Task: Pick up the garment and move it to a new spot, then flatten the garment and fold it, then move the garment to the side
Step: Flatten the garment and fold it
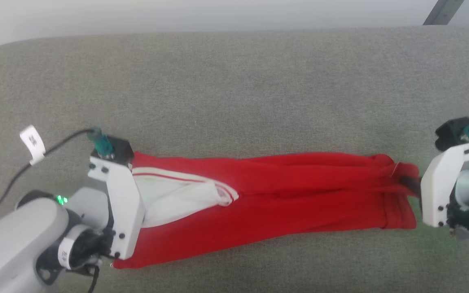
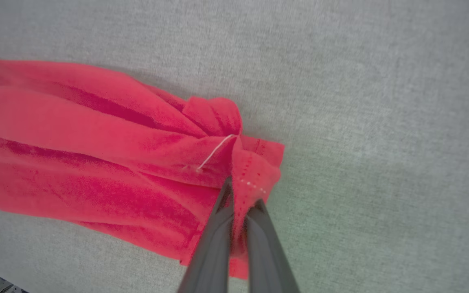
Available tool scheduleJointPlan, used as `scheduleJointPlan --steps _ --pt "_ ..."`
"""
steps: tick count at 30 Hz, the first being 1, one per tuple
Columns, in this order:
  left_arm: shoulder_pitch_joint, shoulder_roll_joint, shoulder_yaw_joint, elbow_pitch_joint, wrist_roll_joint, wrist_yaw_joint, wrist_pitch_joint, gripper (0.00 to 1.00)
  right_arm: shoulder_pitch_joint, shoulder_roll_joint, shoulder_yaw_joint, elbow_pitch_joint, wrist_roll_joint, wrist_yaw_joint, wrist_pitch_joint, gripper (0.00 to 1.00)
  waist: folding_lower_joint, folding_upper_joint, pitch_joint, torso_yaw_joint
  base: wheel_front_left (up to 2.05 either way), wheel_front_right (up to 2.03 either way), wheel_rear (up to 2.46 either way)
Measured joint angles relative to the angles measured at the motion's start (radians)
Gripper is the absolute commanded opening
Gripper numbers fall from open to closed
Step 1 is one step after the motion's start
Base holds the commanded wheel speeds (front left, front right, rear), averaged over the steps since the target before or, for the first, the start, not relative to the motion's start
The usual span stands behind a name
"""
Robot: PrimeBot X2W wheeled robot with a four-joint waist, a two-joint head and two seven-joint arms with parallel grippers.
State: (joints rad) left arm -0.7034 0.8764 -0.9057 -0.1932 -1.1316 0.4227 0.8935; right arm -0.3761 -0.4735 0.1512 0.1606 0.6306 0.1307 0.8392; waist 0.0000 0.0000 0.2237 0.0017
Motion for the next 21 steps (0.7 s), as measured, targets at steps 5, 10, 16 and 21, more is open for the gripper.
scheduleJointPlan --steps 5,10,16,21 --pt "0.048 -0.029 -0.004 0.072 -0.013 -0.014 -0.057 0.22 0.033 0.048 -0.016 0.003 -0.035 0.0 0.02 0.27 0.0 0.0 -0.005 -0.005 0.0 0.0 0.0" --pt "0.075 -0.067 0.01 0.177 -0.042 -0.067 -0.122 1.0 0.033 0.066 0.001 0.019 -0.052 0.0 0.014 1.0 0.0 0.0 -0.021 -0.009 0.0 0.0 0.0" --pt "0.079 -0.079 0.053 0.215 -0.049 -0.106 -0.21 1.0 0.033 0.064 -0.015 0.016 -0.048 0.0 0.001 1.0 0.0 0.0 -0.052 -0.004 0.0 0.0 0.0" --pt "0.096 -0.071 0.104 0.214 -0.047 -0.139 -0.326 1.0 0.047 0.065 -0.052 0.001 -0.049 0.0 -0.011 1.0 0.0 0.0 -0.078 0.006 0.0 0.0 0.0"
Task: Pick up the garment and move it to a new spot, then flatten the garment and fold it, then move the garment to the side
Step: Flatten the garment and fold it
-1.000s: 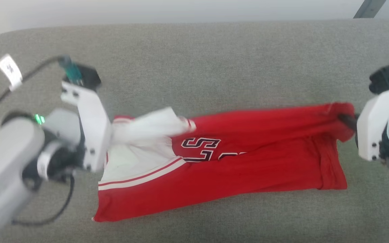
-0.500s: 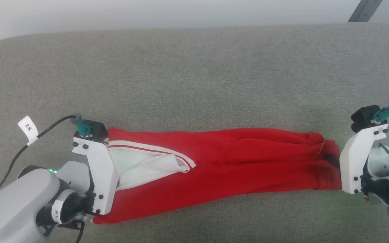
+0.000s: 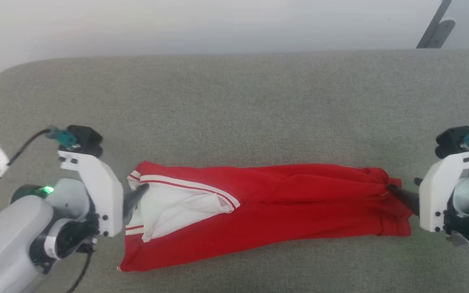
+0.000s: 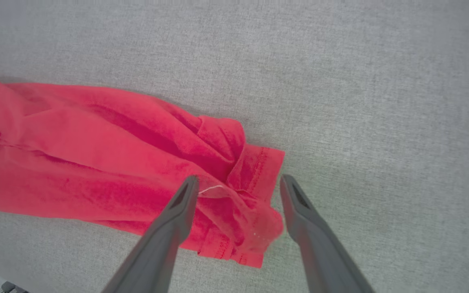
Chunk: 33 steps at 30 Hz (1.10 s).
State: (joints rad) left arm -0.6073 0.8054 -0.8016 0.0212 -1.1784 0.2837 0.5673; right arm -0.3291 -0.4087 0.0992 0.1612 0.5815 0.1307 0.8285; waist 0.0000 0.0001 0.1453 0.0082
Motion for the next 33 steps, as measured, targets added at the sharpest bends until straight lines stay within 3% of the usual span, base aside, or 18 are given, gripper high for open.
scheduleJointPlan --steps 13,23,33 --pt "0.16 0.045 0.13 0.007 0.049 -0.045 -0.407 1.0 0.071 0.014 -0.166 0.003 -0.03 0.0 0.028 1.0 0.0 0.0 -0.04 0.034 0.0 0.0 0.0" --pt "0.316 0.038 0.254 0.105 0.063 -0.055 -0.767 1.0 0.085 0.057 -0.206 0.07 -0.037 0.0 0.06 1.0 0.0 0.0 -0.013 0.068 0.0 0.0 0.0" --pt "0.386 -0.034 0.383 0.162 0.117 -0.096 -0.826 1.0 0.043 0.065 -0.168 0.167 -0.01 0.0 0.042 1.0 0.0 0.0 0.014 0.111 0.0 0.0 0.0"
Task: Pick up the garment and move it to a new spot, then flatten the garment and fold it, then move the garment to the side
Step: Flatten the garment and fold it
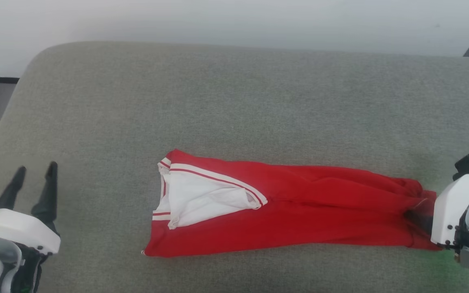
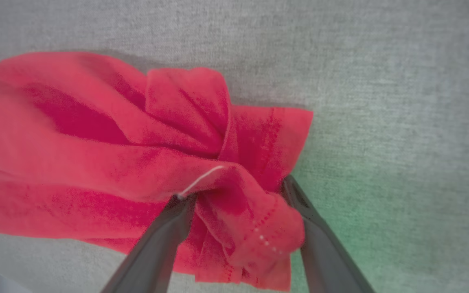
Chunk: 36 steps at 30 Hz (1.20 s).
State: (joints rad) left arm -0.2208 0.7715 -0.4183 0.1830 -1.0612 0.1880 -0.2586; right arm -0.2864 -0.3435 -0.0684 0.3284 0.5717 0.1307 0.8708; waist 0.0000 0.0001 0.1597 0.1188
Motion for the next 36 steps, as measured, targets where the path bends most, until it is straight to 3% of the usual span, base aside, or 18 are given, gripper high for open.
scheduleJointPlan --steps 6,7,8,9,24,31,36 --pt "0.075 -0.109 0.154 0.011 0.123 -0.062 -0.003 1.0 -0.041 -0.012 0.045 0.069 0.023 0.0 -0.026 1.0 0.0 0.0 0.012 0.027 0.0 0.0 0.0" --pt "0.088 -0.126 0.171 0.017 0.144 -0.073 -0.003 1.0 -0.047 -0.016 0.055 0.078 0.032 0.0 -0.028 0.53 0.0 0.0 0.013 0.031 0.0 0.0 0.0" --pt "0.098 -0.142 0.195 0.021 0.163 -0.084 -0.003 1.0 -0.052 -0.018 0.066 0.087 0.042 -0.001 -0.033 0.31 0.0 0.0 0.015 0.035 0.0 0.0 0.0" --pt "0.1 -0.159 0.222 0.026 0.183 -0.097 -0.003 1.0 -0.057 -0.021 0.075 0.093 0.051 -0.001 -0.036 0.0 0.0 0.0 0.016 0.039 0.0 0.0 0.0" --pt "0.172 -0.408 0.537 0.076 0.463 -0.281 -0.003 1.0 -0.075 -0.055 0.149 0.111 0.217 0.0 -0.107 0.0 0.0 0.0 0.017 0.06 0.0 0.0 0.0" --pt "0.18 -0.486 0.608 0.09 0.531 -0.312 -0.003 1.0 -0.07 -0.11 0.13 0.105 0.244 0.0 -0.134 0.0 0.0 0.0 0.013 0.049 0.0 0.0 0.0" --pt "0.182 -0.508 0.604 0.077 0.558 -0.316 -0.003 1.0 -0.066 -0.152 0.09 0.116 0.247 0.0 -0.148 0.0 0.0 0.0 0.007 0.037 0.0 0.0 0.0"
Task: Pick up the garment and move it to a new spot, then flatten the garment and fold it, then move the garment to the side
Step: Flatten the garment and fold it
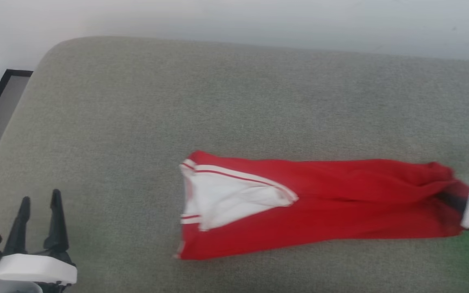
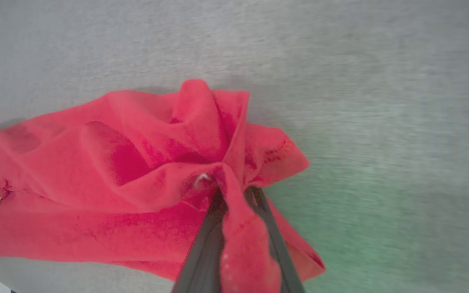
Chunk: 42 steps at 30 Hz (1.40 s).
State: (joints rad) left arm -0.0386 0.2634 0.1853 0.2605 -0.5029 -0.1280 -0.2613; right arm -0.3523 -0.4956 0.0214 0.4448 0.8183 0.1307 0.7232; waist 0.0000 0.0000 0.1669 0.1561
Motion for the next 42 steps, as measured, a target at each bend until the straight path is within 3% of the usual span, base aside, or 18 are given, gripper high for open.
scheduleJointPlan --steps 10,17,25,32,42 --pt "0.012 -0.008 -0.024 -0.027 -0.002 0.0 0.0 1.0 -0.004 -0.096 -0.13 0.067 -0.08 0.0 -0.016 0.0 0.0 0.0 0.005 -0.034 0.0 0.0 0.0" --pt "0.011 -0.009 -0.028 -0.046 -0.005 0.0 0.0 1.0 -0.021 -0.099 -0.133 0.032 -0.102 0.0 -0.004 0.0 0.0 0.0 0.006 -0.058 0.0 0.0 0.0" --pt "0.014 -0.005 -0.036 -0.052 -0.005 0.0 0.0 1.0 0.022 -0.058 -0.07 -0.178 -0.024 0.0 0.037 0.0 0.0 0.0 -0.008 -0.076 0.0 0.0 0.0" --pt "0.017 -0.01 -0.057 -0.049 -0.005 0.0 0.0 1.0 0.05 0.017 0.033 -0.343 0.0 0.0 0.074 0.0 0.0 0.0001 -0.039 -0.071 0.0 0.0 0.0" --pt "0.01 -0.007 -0.103 -0.039 -0.006 0.0 0.0 1.0 -0.009 0.144 0.254 -0.352 0.014 0.0 0.055 0.0 0.0 0.0 -0.064 -0.023 0.0 0.0 0.0"
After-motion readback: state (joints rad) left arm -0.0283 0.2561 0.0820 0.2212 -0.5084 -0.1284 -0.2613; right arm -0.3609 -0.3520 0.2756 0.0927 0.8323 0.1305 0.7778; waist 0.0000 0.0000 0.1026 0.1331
